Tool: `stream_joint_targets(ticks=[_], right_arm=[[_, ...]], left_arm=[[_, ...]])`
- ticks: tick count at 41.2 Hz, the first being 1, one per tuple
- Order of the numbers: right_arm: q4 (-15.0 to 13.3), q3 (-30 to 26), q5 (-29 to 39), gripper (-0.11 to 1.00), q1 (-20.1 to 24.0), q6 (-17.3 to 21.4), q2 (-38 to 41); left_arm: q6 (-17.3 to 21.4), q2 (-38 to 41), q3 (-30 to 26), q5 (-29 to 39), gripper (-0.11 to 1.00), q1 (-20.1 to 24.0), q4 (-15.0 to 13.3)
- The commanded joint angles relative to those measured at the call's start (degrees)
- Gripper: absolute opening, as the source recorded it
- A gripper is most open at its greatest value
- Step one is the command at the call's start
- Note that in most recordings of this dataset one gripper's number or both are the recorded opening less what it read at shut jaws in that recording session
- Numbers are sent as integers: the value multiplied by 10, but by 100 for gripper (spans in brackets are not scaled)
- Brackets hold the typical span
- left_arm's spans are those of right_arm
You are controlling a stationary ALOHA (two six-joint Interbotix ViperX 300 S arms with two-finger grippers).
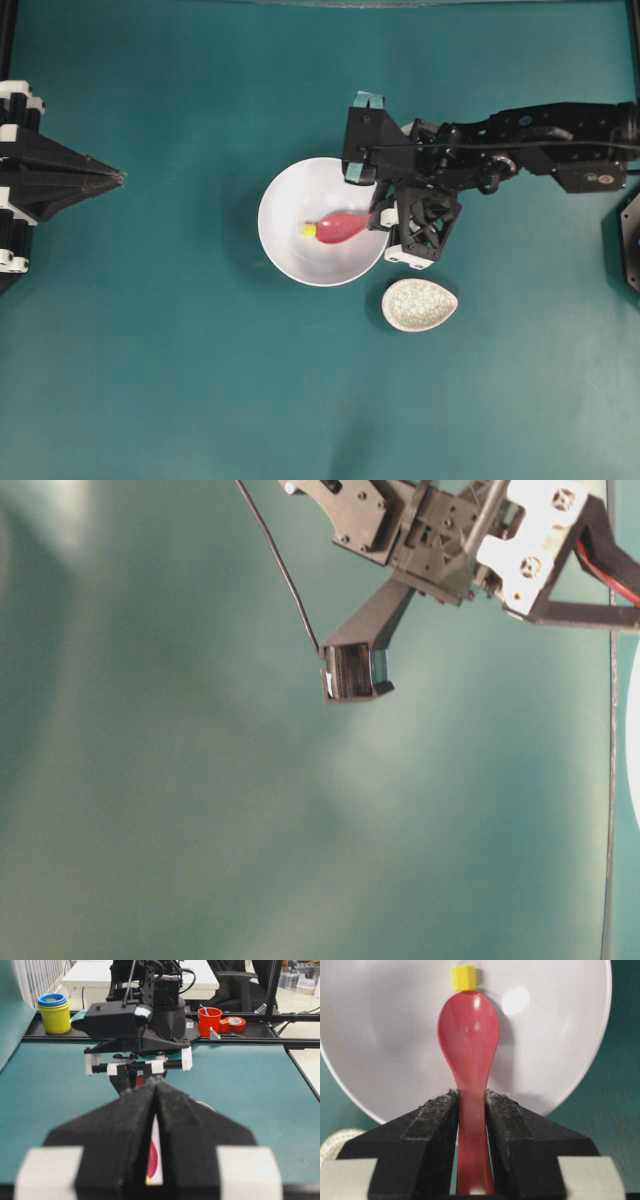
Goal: Scoop the yellow hexagonal prism block from the bowl with a spoon using the right arm.
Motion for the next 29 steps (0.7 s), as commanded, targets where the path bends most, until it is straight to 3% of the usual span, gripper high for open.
stream_joint_targets(ticks=[1, 29], right_arm=[[-2, -20, -10, 24, 1, -2, -4], [-7, -31, -79, 24, 1, -2, 1]], left_arm=[[-1, 3, -16, -3, 0, 0, 2], [-1, 3, -16, -1, 0, 1, 2]])
